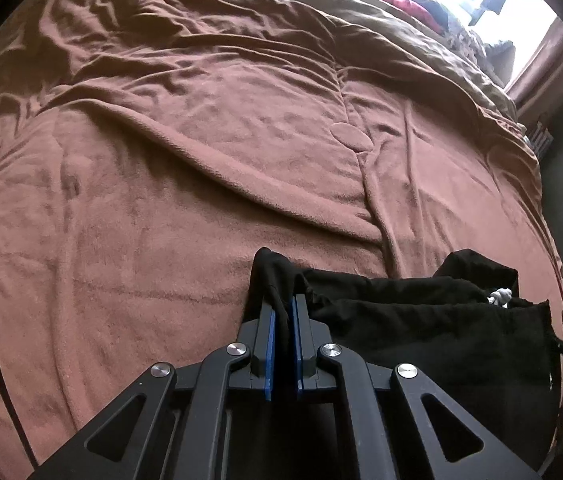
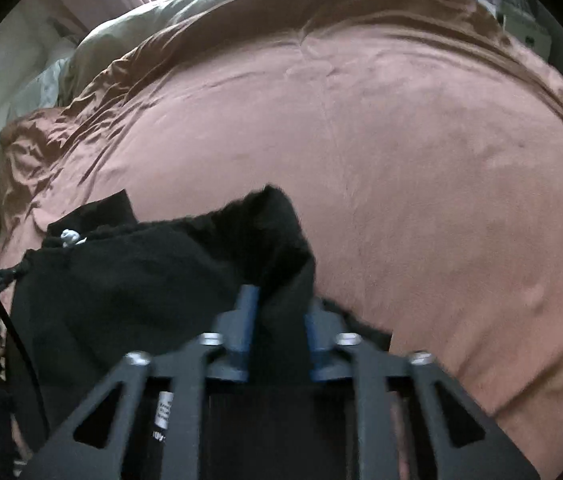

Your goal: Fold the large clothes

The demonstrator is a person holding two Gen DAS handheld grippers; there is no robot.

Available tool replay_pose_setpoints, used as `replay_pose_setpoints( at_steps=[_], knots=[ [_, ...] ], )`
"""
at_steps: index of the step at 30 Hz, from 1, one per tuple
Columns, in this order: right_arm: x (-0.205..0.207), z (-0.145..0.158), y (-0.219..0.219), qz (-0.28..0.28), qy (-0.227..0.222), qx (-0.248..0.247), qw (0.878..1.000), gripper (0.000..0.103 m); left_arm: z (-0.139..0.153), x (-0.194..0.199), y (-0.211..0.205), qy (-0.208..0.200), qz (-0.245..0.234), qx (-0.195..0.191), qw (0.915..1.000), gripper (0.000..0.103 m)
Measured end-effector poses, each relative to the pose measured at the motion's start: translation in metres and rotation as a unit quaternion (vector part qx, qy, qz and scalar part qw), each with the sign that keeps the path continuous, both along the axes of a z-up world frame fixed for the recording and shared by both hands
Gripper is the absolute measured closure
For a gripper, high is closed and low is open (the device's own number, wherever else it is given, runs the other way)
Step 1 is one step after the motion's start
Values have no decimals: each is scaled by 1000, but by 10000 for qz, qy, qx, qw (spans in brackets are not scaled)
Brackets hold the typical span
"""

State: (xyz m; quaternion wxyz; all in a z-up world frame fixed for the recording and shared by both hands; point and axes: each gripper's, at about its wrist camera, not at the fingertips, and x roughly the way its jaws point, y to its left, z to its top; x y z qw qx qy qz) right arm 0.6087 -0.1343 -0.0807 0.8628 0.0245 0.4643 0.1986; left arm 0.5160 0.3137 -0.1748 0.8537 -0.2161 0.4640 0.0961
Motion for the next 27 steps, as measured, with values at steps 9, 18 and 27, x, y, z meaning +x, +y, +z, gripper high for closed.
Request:
replay_pose_setpoints(
  at_steps=[9,18,27],
  knots=[
    [-3,10,-10,-656,-508,46,9965,101,12,-16,5,-112,169,69,9998,94],
    [-52,34,-37,-689,-545,281,9957,101,60,-70,-1,-398,99,-194,9990,68],
    [-124,59,-67,-720,-614,376,9948,74,92,-153,-38,-606,282,-88,9977,38]
  ],
)
